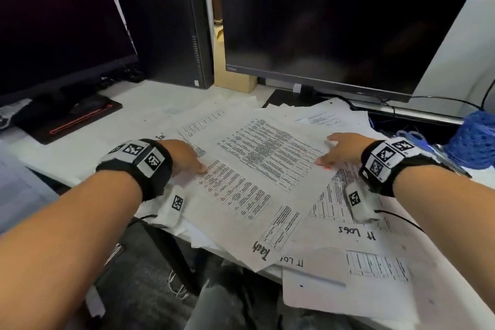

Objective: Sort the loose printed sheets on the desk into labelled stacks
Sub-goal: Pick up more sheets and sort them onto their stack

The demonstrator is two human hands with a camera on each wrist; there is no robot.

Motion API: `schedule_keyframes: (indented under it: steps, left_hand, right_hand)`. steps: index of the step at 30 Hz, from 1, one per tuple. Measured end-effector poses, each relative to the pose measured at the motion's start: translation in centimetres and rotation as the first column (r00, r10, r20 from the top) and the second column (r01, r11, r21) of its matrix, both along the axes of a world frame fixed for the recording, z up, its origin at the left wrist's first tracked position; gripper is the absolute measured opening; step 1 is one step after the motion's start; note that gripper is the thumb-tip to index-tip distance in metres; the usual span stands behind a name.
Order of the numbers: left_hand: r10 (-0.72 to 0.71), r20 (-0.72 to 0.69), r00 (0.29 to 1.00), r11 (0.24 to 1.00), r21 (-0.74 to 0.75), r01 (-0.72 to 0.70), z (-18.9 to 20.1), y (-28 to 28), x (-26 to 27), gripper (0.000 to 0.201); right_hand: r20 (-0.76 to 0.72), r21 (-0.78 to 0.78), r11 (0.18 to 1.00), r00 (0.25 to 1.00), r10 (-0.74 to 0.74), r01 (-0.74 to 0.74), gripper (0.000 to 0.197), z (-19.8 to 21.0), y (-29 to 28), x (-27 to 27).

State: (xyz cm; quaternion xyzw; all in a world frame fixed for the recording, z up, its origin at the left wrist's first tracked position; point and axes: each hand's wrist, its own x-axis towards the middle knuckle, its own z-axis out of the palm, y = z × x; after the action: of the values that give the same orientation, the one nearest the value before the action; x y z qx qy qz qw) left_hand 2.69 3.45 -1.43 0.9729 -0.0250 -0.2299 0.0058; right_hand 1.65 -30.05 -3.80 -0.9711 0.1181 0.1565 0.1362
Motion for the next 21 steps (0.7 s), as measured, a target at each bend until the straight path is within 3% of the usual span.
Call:
schedule_keyframes:
  steps: [4, 8, 12, 15, 17, 19, 21]
  left_hand:
    - [0.078, 0.001, 0.997, 0.99, -0.118, -0.077, -1.6, -0.8, 2.1, 0.065]
    - [0.098, 0.009, 0.995, 0.991, -0.096, -0.097, -3.3, -1.4, 3.5, 0.08]
    - [0.095, 0.005, 0.995, 0.988, -0.123, -0.094, -2.6, -0.7, 4.3, 0.066]
    - [0.198, 0.054, 0.979, 0.97, -0.155, -0.188, -1.2, 0.6, 3.8, 0.062]
    - [0.259, 0.075, 0.963, 0.949, -0.207, -0.24, -1.0, 1.5, 3.4, 0.058]
    - [0.338, 0.046, 0.94, 0.896, -0.323, -0.307, -1.7, 2.2, 3.2, 0.051]
    - [0.455, -0.071, 0.888, 0.695, -0.594, -0.404, -2.9, 2.0, 2.9, 0.05]
  right_hand:
    - [-0.005, -0.118, 0.993, 1.0, 0.008, -0.009, 0.081, -1.2, 0.7, 1.3]
    - [-0.086, -0.119, 0.993, 0.996, 0.007, -0.017, 0.05, -0.8, 0.6, 1.5]
    - [-0.115, 0.105, 0.985, 0.985, -0.126, 0.139, 0.025, -0.3, -2.0, 1.6]
    - [-0.044, 0.389, 0.854, 0.933, -0.357, 0.345, 0.018, 0.3, -4.1, 0.5]
    - [-0.099, 0.507, 0.746, 0.889, -0.447, 0.432, 0.012, 0.7, -4.8, -0.5]
    - [-0.177, 0.579, 0.663, 0.867, -0.466, 0.475, 0.008, 0.8, -4.8, -1.4]
    - [-0.241, 0.628, 0.606, 0.862, -0.446, 0.489, 0.013, 1.0, -3.7, -2.5]
